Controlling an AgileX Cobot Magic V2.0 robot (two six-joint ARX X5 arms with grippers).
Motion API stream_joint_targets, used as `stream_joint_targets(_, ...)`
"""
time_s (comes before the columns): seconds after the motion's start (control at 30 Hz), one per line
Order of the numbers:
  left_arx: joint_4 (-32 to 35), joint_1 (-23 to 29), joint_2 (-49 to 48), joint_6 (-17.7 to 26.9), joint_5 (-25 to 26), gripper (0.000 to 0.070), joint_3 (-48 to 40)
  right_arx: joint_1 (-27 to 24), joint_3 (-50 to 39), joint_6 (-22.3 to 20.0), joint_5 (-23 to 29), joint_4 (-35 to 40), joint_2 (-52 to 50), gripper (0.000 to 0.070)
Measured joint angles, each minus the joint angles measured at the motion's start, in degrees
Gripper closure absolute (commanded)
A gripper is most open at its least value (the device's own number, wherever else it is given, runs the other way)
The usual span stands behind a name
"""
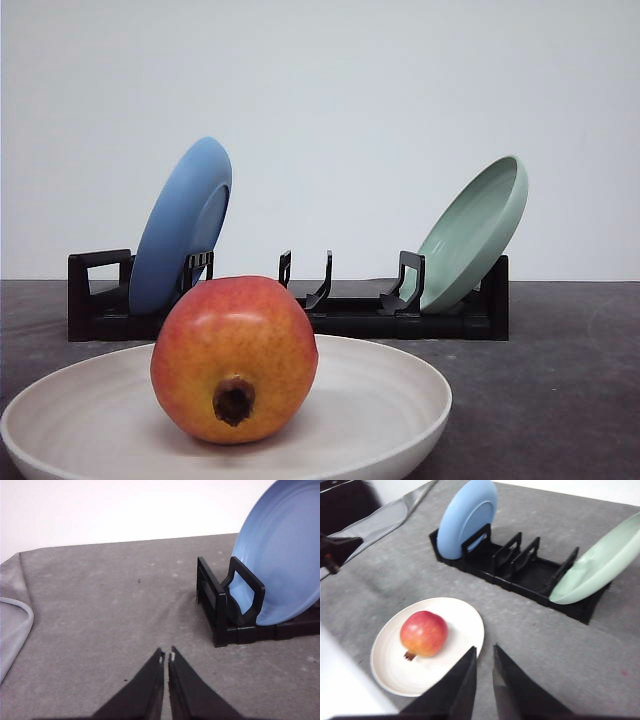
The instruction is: Place pomegranate in white plate
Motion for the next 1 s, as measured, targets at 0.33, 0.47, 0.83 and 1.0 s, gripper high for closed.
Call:
stream_joint_targets(0.33, 0.02, 0.00, 0.00, 0.00, 0.00, 0.0700, 0.00, -32.13, -20.31, -10.53, -2.49, 28.78, -4.38, 0.0642)
stream_joint_targets(0.47, 0.02, 0.00, 0.00, 0.00, 0.00, 0.0700, 0.00, -42.35, -32.71, -11.98, -2.38, 44.91, -7.68, 0.0642)
stream_joint_targets(0.83, 0.02, 0.00, 0.00, 0.00, 0.00, 0.0700, 0.00, -49.18, -44.57, -14.09, -2.47, 52.64, -13.65, 0.0642)
stream_joint_targets(1.0, 0.04, 0.00, 0.00, 0.00, 0.00, 0.0700, 0.00, -49.18, -45.04, -14.65, -2.49, 46.60, -15.72, 0.0642)
